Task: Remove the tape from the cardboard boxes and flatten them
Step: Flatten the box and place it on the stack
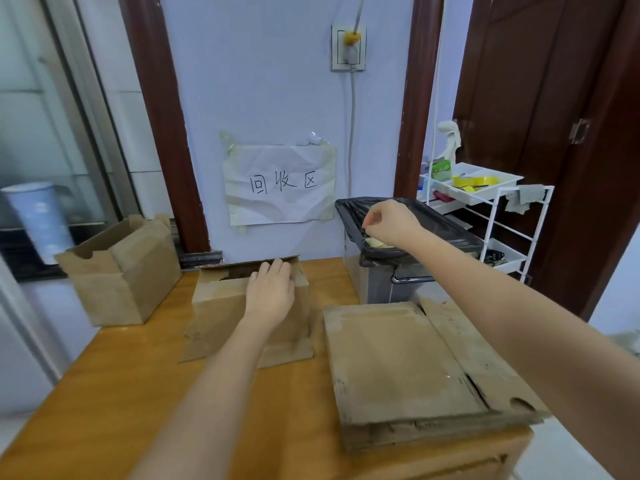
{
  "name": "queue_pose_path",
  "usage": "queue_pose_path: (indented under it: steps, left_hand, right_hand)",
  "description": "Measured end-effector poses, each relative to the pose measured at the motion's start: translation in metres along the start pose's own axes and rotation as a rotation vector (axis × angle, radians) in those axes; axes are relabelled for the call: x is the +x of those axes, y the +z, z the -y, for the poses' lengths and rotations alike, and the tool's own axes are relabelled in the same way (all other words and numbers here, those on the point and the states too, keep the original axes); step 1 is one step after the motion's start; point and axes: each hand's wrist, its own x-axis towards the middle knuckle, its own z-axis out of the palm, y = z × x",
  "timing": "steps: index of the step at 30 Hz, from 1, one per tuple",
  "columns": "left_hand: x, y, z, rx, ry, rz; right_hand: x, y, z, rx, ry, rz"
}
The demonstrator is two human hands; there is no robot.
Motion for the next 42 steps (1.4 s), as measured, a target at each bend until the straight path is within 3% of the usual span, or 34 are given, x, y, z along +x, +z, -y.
queue_pose_path:
  steps: [6, 11, 14, 22, 35, 42]
  left_hand:
    - [-0.023, -0.026, 0.014, -0.084, -0.034, 0.065]
    - [-0.040, -0.060, 0.039, -0.052, -0.110, 0.290]
    - [-0.061, -0.074, 0.050, 0.005, -0.033, 0.378]
    - [-0.095, -0.104, 0.061, 0.016, 0.096, 0.424]
    - [-0.123, -0.136, 0.047, -0.101, 0.091, 0.387]
    - [-0.126, -0.144, 0.049, 0.015, 0.153, 0.294]
  right_hand:
    - [-0.021, 0.028, 0.036, 0.064, -0.027, 0.127]
    - [-0.051, 0.059, 0.076, 0.142, -0.090, 0.242]
    - [-0.067, 0.078, 0.094, 0.131, -0.121, 0.294]
    - [-0.102, 0.105, 0.118, 0.117, -0.165, 0.306]
    - [-0.134, 0.104, 0.118, 0.122, -0.226, 0.239]
    - [-0.133, 0.104, 0.111, 0.054, -0.284, 0.315]
